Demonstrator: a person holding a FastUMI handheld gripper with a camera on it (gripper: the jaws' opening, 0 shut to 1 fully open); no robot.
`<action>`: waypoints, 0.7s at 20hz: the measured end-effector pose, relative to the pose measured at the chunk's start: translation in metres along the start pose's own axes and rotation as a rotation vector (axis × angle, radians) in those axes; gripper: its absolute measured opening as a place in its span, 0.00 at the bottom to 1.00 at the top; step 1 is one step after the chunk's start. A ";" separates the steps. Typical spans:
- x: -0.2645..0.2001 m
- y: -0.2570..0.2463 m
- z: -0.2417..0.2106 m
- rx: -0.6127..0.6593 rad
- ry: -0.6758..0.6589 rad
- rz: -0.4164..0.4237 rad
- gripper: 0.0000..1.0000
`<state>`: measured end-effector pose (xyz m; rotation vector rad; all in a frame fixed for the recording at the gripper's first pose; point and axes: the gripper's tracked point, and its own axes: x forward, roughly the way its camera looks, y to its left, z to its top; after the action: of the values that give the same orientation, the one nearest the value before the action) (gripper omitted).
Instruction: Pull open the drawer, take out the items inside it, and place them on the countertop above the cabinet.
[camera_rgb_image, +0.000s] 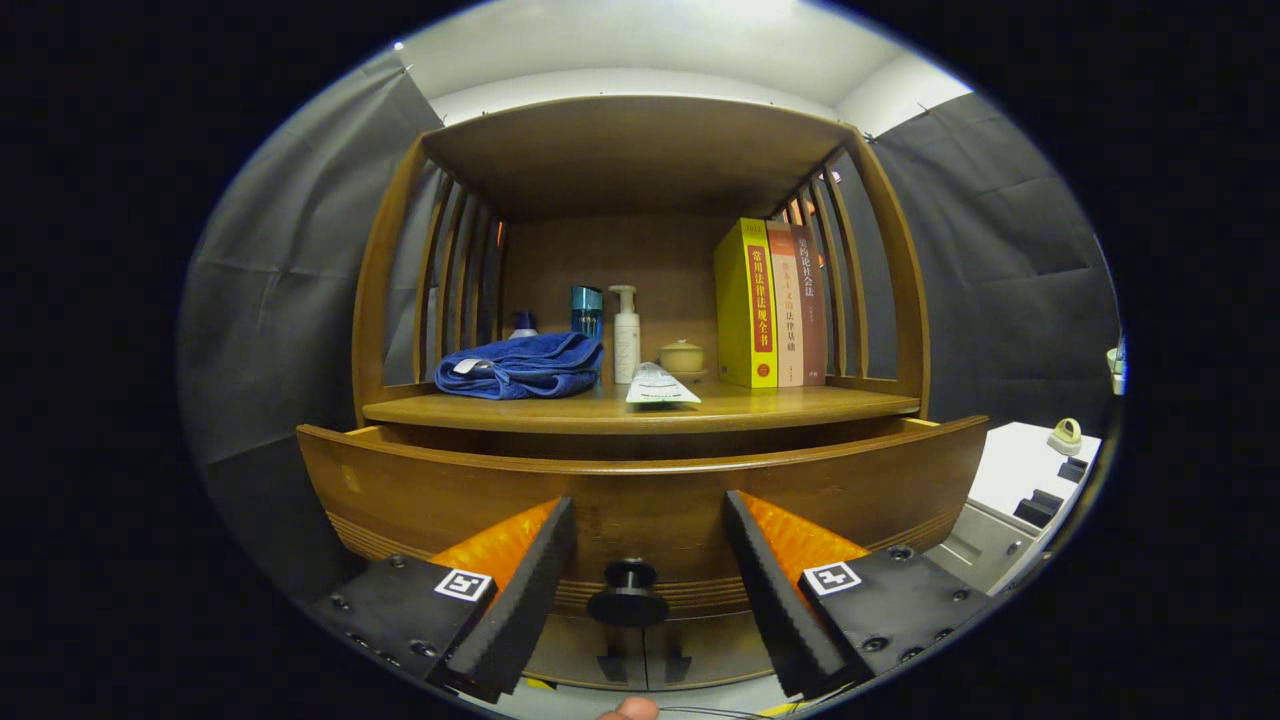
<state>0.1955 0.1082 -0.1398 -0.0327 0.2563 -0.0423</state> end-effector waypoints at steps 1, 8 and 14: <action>0.005 -0.001 0.001 0.004 0.001 0.000 0.98; 0.042 -0.002 0.004 0.031 0.002 0.001 0.98; 0.053 -0.003 0.005 0.045 0.001 0.001 0.98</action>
<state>0.2477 0.1029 -0.1479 0.0122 0.2560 -0.0467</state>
